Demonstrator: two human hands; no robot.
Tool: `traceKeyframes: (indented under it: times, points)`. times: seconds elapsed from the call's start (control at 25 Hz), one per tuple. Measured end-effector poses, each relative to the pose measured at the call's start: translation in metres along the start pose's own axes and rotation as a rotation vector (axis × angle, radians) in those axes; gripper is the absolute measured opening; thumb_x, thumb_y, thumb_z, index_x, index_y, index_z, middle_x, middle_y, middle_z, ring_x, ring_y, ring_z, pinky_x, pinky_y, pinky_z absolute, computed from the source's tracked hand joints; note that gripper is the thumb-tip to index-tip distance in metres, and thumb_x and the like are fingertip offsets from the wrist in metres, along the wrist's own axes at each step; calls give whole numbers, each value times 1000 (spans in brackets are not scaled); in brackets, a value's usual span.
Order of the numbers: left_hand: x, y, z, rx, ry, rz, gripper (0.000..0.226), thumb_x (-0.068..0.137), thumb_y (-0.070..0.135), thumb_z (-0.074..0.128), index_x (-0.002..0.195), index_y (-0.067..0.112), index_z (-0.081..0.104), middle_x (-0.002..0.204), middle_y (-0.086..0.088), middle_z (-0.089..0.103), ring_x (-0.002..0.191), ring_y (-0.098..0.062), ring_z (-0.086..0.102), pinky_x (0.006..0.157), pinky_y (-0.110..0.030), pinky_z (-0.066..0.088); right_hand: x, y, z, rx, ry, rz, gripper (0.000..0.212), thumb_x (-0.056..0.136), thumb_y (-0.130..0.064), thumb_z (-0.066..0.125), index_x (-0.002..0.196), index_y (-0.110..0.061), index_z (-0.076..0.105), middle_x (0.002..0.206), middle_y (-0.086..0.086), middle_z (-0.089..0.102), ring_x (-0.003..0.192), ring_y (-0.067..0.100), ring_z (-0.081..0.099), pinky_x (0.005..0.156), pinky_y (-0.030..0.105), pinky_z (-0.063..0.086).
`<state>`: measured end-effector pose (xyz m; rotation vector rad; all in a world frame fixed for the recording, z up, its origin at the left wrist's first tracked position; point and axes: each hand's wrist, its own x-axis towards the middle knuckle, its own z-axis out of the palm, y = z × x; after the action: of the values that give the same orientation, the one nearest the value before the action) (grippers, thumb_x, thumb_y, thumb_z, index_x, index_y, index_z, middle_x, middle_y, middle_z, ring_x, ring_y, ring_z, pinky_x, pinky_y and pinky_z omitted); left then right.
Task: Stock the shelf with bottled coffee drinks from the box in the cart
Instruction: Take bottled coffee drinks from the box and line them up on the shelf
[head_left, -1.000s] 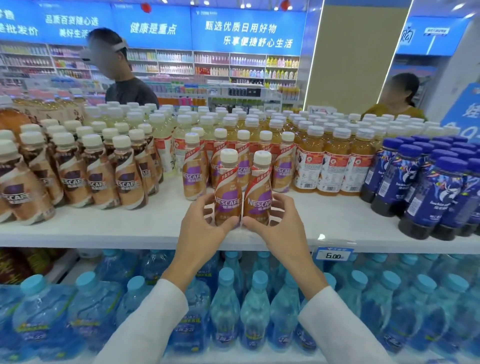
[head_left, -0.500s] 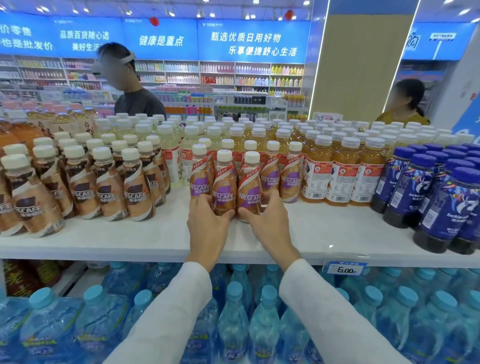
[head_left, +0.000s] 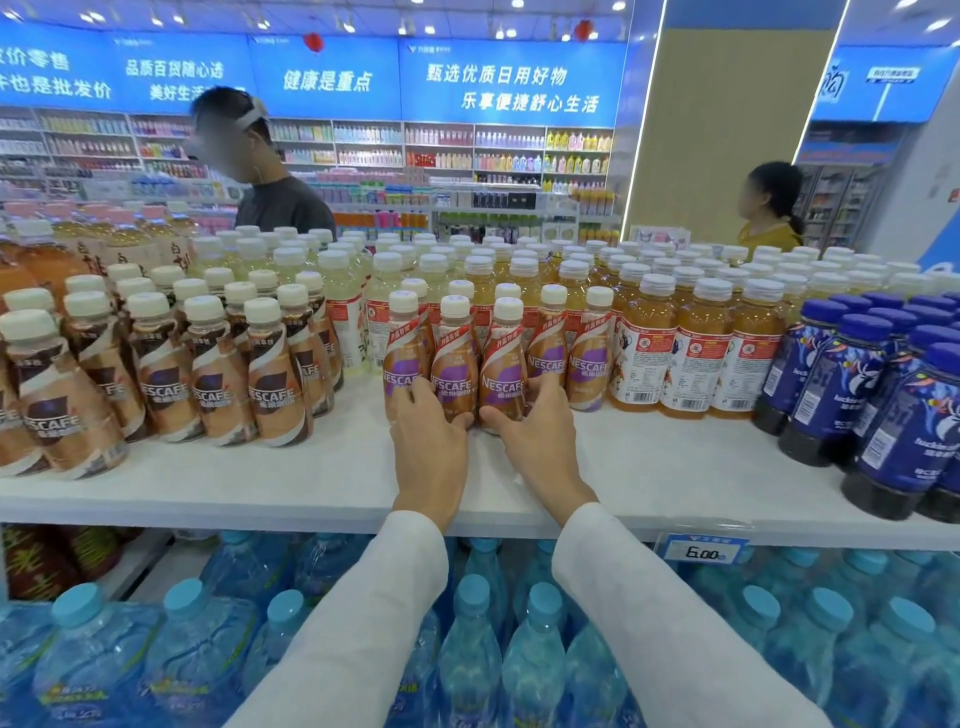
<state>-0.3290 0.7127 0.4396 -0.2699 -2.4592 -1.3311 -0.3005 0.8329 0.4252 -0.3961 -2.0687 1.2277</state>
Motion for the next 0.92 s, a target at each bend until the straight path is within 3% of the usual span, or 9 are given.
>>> traceKeyframes:
  times: [0.16,0.32,0.76,0.92]
  points:
    - [2,0,2,16,-6,2,58,94,26,73,142,13,44,144,-11,48,132,-29,49,109,-41,46,3,1,1,-3,-4,-7,52,81,-31,84,114,-26,43,116,-5,55,104,13,58,83,25,47]
    - [1,0,3,16,-2,35,54,96,23,71,140,11,43,140,-11,50,128,-27,51,103,-34,46,3,-1,2,5,-17,11,53,82,-31,83,114,-28,41,117,-7,53,104,11,56,78,16,41]
    - [4,-1,3,-12,1,-20,54,93,27,74,137,12,47,136,-10,56,124,-28,56,103,-39,51,1,0,5,-27,-4,1,53,86,-34,79,119,-30,38,132,0,54,117,19,59,93,31,51]
    - [5,0,3,-6,-4,-48,55,93,31,74,137,13,48,137,-10,57,124,-28,58,104,-41,53,1,0,5,-25,-13,1,55,87,-36,78,122,-32,36,137,0,53,122,20,58,93,29,48]
